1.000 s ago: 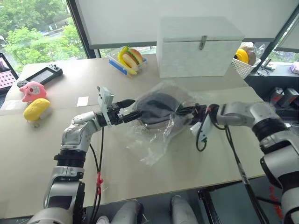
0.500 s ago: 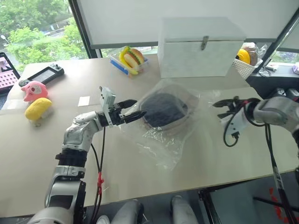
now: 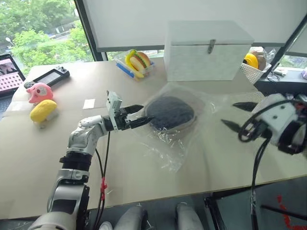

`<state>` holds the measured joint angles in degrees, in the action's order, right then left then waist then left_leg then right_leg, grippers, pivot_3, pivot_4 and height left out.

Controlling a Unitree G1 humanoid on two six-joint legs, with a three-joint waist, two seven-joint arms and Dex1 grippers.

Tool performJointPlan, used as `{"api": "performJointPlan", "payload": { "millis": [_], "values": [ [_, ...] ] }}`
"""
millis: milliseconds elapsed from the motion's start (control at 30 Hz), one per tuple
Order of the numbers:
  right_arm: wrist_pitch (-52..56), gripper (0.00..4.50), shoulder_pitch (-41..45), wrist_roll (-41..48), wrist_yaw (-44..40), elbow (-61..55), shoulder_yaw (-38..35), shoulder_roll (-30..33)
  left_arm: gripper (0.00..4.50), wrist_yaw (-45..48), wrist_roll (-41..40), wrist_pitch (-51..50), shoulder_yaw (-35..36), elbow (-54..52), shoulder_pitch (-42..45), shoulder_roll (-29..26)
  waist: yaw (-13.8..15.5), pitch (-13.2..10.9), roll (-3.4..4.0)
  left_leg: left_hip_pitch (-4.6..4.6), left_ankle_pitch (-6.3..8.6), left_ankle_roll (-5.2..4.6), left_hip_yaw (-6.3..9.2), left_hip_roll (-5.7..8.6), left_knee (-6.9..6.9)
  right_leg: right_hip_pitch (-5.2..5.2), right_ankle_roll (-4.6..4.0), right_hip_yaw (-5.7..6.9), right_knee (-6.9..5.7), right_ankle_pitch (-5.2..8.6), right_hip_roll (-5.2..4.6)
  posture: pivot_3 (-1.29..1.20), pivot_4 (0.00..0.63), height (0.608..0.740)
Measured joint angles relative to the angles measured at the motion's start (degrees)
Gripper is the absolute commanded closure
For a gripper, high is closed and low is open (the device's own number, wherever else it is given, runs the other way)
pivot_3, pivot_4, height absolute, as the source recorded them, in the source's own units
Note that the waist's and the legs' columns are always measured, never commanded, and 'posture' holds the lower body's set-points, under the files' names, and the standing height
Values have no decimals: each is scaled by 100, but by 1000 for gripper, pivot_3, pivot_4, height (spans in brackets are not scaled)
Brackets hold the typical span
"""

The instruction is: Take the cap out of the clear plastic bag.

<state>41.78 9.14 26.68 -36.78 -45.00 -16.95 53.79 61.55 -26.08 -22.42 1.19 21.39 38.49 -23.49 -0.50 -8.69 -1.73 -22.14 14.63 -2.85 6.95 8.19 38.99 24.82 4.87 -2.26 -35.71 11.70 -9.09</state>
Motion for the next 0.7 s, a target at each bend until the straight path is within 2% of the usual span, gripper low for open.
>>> {"api": "performJointPlan", "payload": {
  "millis": [33,100,200,233,433,533,633,700],
  "values": [
    [495,1502,304,367,436,-237,139,-540,0,30,18,5,-17,44,39,15,-5,-3,-6,-1,1,2,-1,-1,3,0,-2,-1,1,-2,-1,0,150,737],
    [1013,1502,550,748,897,-382,261,-1054,0,58,30,10,-35,92,96,40,3,-4,-7,-7,1,2,0,-1,2,4,-2,-1,3,-4,-6,0,150,737],
    [2112,1502,931,1633,2064,-504,309,-2346,0,220,137,136,-75,148,152,-19,35,-4,-7,-14,-6,15,0,-1,0,22,-6,-2,-3,-9,-3,0,150,737],
    [2272,1502,939,1836,2251,-591,360,-2537,0,302,169,212,-131,168,162,-48,37,-4,-6,-20,-10,22,0,-1,-3,29,-6,-3,-5,-9,-4,0,150,737],
    [2991,1502,583,2568,3150,-963,503,-3003,0,1796,797,1889,-655,247,192,-788,34,-4,-6,-29,-17,34,-7,0,-4,34,-7,0,-6,-12,0,0,150,737],
    [3014,1502,332,2578,3283,-939,511,-2951,0,2668,1202,3494,-898,825,440,-1170,41,-4,-6,-22,-2,10,-9,-1,-9,33,-10,4,14,-14,2,0,150,737],
    [3003,1502,285,2572,3358,-892,535,-2942,0,2855,1597,4648,-1008,1626,869,-1195,49,-4,-6,-14,2,1,-9,-2,-10,25,-12,7,13,-15,3,0,150,737],
    [2966,1502,275,2564,3383,-880,627,-2941,0,2562,2004,5440,-1096,2330,1220,-1091,63,-4,-7,-11,2,0,-10,-2,-8,19,-9,10,15,-17,3,0,150,737]
  ]
}}
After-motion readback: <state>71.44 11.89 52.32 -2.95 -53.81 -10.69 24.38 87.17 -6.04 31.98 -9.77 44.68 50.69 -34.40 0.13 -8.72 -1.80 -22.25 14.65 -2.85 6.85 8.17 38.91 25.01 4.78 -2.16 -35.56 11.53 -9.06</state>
